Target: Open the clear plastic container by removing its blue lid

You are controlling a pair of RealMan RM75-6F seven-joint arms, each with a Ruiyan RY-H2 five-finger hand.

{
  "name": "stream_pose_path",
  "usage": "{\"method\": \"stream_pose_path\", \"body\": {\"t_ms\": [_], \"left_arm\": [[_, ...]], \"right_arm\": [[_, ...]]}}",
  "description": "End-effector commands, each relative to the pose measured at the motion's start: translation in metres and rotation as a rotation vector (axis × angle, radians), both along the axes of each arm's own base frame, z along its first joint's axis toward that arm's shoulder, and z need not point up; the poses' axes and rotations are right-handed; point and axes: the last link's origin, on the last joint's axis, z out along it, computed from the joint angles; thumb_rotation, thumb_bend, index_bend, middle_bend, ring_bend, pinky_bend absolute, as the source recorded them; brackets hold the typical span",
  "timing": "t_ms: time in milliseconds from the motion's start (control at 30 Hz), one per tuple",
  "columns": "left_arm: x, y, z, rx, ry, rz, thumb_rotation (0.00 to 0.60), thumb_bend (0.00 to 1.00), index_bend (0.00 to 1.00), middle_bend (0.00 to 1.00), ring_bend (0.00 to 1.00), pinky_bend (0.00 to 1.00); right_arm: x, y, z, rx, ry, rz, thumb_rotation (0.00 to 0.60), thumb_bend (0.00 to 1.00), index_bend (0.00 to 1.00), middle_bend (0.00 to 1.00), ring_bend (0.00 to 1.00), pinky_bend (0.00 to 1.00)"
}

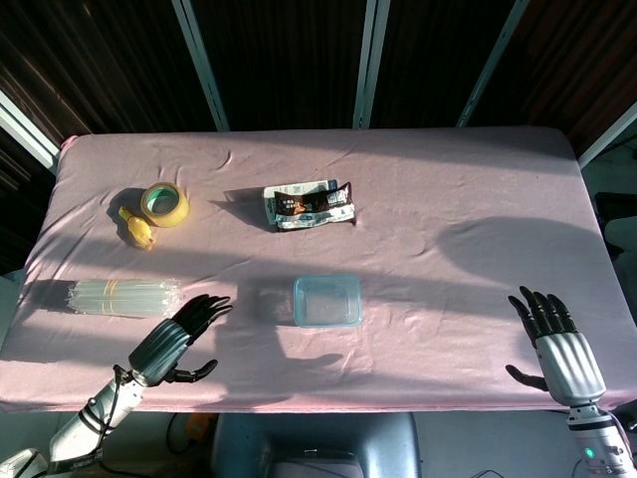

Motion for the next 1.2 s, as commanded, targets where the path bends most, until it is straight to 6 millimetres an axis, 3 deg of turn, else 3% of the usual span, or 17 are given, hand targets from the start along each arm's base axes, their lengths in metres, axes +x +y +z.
{"method": "stream_pose_path", "body": {"t_ms": [33,200,400,633,1200], "left_arm": [[0.043,0.015,-0.032,-0.035,0.016,-0.048,0.600,0.31,0.00,0.00,0.00,0.00],[0.073,0.030,-0.068,-0.062,0.078,-0.067,0.600,0.30,0.00,0.00,0.00,0.00],[0.088,0.049,-0.100,-0.048,0.162,-0.052,0.600,0.29,0.00,0.00,0.00,0.00],[0.094,0.065,-0.110,-0.039,0.179,-0.005,0.600,0.29,0.00,0.00,0.00,0.00],[0.110,0.079,-0.137,-0.070,0.154,0.058,0.600,0.29,0.00,0.00,0.00,0.00]], "right_arm": [[0.000,-0.001,-0.001,0.005,0.003,-0.004,0.600,0.12,0.00,0.00,0.00,0.00],[-0.002,-0.001,0.000,0.013,0.004,-0.013,0.600,0.12,0.00,0.00,0.00,0.00],[-0.004,0.000,0.004,0.017,-0.007,-0.020,0.600,0.12,0.00,0.00,0.00,0.00],[-0.006,0.001,0.008,0.022,-0.019,-0.034,0.600,0.12,0.00,0.00,0.00,0.00],[-0.007,0.002,0.008,0.069,-0.025,-0.060,0.600,0.12,0.00,0.00,0.00,0.00]]}}
